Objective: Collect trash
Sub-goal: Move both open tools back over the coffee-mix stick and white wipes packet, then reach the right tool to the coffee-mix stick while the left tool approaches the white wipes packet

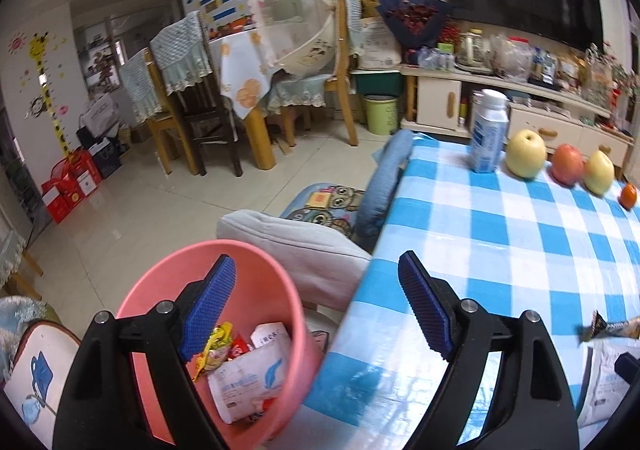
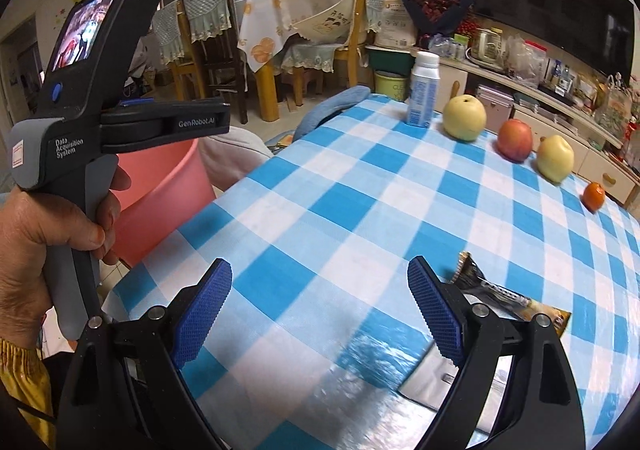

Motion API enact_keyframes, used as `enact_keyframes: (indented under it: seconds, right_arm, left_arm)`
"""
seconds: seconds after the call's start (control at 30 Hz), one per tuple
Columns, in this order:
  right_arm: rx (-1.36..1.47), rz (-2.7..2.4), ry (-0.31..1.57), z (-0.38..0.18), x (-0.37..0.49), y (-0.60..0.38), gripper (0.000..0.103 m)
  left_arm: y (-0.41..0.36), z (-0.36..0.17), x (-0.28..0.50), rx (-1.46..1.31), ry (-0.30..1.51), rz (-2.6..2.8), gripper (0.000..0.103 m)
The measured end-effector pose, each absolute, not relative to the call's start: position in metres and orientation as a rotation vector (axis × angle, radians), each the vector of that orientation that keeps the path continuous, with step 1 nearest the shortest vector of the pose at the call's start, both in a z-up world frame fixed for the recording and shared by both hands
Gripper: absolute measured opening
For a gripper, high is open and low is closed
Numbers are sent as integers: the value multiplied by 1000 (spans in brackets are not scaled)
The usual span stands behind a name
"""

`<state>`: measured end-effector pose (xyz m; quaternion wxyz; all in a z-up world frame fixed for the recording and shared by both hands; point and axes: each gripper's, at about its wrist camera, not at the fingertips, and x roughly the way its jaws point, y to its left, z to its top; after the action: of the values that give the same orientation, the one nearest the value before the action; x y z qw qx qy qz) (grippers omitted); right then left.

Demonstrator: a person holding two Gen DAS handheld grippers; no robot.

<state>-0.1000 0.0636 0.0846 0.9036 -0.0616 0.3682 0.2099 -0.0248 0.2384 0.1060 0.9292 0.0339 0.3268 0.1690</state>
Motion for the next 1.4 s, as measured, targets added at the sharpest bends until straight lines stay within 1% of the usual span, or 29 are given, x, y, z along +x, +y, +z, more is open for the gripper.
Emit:
enact_keyframes:
  seconds: [0.6,0.97,1.13,1.4]
  right_arm:
    - [-62,366,741,85,-116,-6,89]
    - [-29,317,764,78,-120,-50,89]
    - [-37,288,758,80,-121,-72,89]
    - [-7,234,782,80,-119,-122,89]
  left_arm:
    - [153,95,-30,203,679,127,84]
    - [110,88,-38,264,682,22,84]
    - [96,86,-43,267,693,-51,84]
    - [78,77,-52,197,773,-230,84]
